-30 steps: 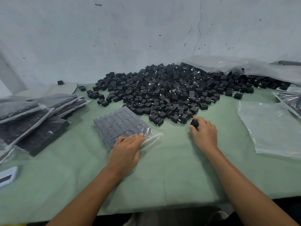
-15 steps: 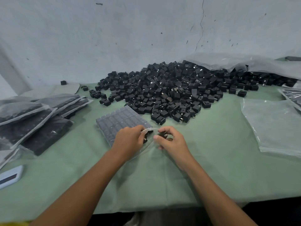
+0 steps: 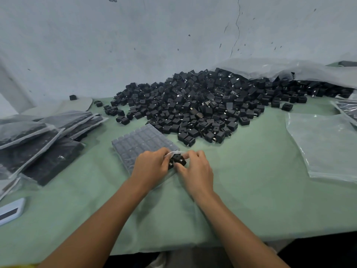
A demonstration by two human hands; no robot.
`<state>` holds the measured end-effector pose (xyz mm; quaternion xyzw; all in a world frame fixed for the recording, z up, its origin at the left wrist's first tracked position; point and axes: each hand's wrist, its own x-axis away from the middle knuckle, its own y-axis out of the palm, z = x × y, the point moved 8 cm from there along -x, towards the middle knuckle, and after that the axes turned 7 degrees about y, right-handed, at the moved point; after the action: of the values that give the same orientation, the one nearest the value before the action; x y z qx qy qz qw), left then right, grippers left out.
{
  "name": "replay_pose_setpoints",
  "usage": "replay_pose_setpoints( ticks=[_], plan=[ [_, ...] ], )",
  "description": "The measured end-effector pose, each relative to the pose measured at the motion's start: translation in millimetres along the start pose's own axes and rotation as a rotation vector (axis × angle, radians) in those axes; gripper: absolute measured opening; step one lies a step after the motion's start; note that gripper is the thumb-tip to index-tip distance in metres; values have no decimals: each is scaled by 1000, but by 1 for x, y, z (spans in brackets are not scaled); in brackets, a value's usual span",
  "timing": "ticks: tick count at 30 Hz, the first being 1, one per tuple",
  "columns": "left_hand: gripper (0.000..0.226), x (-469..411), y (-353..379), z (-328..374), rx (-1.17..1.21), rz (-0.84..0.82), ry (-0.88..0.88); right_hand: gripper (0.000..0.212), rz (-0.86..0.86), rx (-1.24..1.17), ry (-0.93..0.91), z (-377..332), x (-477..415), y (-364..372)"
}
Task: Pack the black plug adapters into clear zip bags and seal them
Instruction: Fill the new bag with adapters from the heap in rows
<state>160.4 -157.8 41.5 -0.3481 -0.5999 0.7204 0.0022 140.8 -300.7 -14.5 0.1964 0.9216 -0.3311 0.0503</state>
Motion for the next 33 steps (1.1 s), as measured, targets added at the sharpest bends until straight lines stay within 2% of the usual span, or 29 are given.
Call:
replay_pose_setpoints(
  ticks=[3, 8, 13, 14, 19, 23, 27, 28, 30, 32, 33],
  plan=[
    [22, 2, 2, -1, -1, -5, -15, 26, 2, 122, -12, -4, -2, 4],
    [25, 7, 4, 2, -22, 3, -20, 26, -61, 112, -32, -2, -4, 6],
    [4, 21, 0, 9, -40, 101, 1, 25, -96, 169, -95, -6, -4, 11],
    [6, 25, 2, 11, -16, 102, 14, 24, -101, 176, -94, -5, -5, 12],
    [19, 28, 17, 14, 0, 17, 116, 19, -112, 159, -83, -3, -7, 11],
    [39, 28, 27, 17, -43, -146, 146, 17, -136, 163, -90, -3, -6, 12],
    [39, 28, 28, 16, -45, -197, 136, 18, -197, 125, -122, -2, -5, 9],
    [39, 28, 29, 16, -43, -207, 126, 17, -175, 44, -100, 1, -7, 2],
    [40, 28, 30, 15, -33, -206, 116, 9, -26, -86, -59, 9, -17, -20],
    [39, 28, 30, 14, -20, -193, 109, 7, 154, -10, -81, 18, -35, -46],
    [39, 29, 30, 14, -8, -188, 104, 15, 203, 85, -104, 21, -45, -55]
  ],
)
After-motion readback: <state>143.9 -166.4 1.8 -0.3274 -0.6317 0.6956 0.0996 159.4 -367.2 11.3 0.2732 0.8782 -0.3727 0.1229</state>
